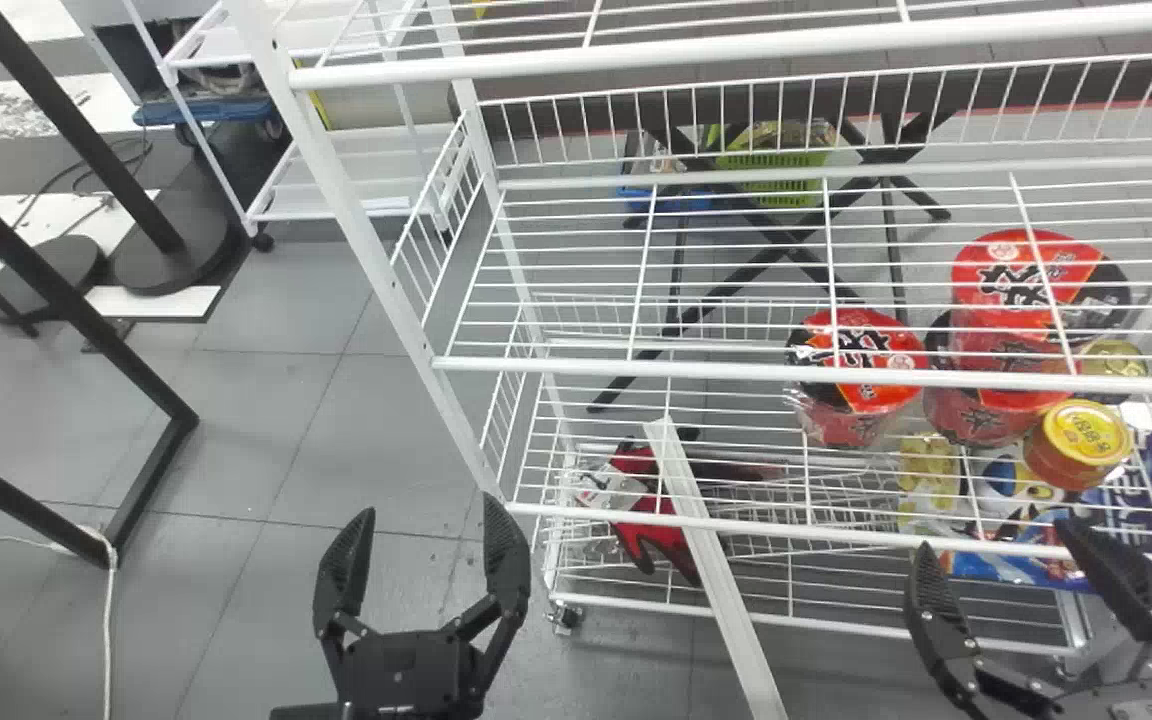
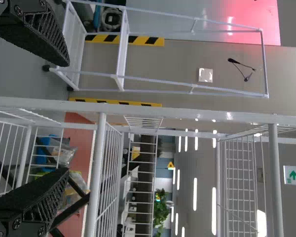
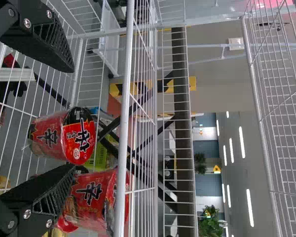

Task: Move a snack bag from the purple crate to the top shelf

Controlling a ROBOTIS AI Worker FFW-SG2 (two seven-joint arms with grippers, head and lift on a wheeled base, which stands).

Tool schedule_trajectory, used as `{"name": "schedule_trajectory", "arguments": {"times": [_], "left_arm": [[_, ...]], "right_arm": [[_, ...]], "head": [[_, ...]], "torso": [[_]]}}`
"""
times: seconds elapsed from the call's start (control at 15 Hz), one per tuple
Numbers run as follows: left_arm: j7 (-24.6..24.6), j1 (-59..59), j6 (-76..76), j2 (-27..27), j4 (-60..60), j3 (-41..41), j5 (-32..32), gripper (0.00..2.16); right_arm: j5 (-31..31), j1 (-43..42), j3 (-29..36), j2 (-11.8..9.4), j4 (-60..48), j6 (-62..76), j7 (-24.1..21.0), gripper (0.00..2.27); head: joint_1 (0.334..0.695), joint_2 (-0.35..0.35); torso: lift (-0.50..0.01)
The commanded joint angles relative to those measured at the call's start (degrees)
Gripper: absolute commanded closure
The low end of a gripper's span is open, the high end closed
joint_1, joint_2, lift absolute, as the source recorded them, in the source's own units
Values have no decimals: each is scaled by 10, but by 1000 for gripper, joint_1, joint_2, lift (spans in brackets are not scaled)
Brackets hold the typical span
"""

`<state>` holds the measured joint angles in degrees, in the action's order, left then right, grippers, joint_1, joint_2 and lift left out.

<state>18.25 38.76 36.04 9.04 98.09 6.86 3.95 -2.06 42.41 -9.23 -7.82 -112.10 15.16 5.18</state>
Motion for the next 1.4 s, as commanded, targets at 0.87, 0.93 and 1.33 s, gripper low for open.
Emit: {"name": "schedule_trajectory", "arguments": {"times": [0.87, 0.93, 1.33], "left_arm": [[-10, -4, -24, 0, 3, -1, 0, 46], [-9, -4, -24, 0, 3, -1, 0, 49], [-10, -6, -24, 0, -1, -1, 2, 53]], "right_arm": [[0, 0, 0, 0, -2, -9, 0, 140], [0, -1, 0, 0, -1, -9, 0, 140], [-20, -5, 6, 0, 6, 0, 15, 140]], "head": [[695, 208], [695, 209], [695, 212]], "torso": [[-440], [-444], [-454]]}}
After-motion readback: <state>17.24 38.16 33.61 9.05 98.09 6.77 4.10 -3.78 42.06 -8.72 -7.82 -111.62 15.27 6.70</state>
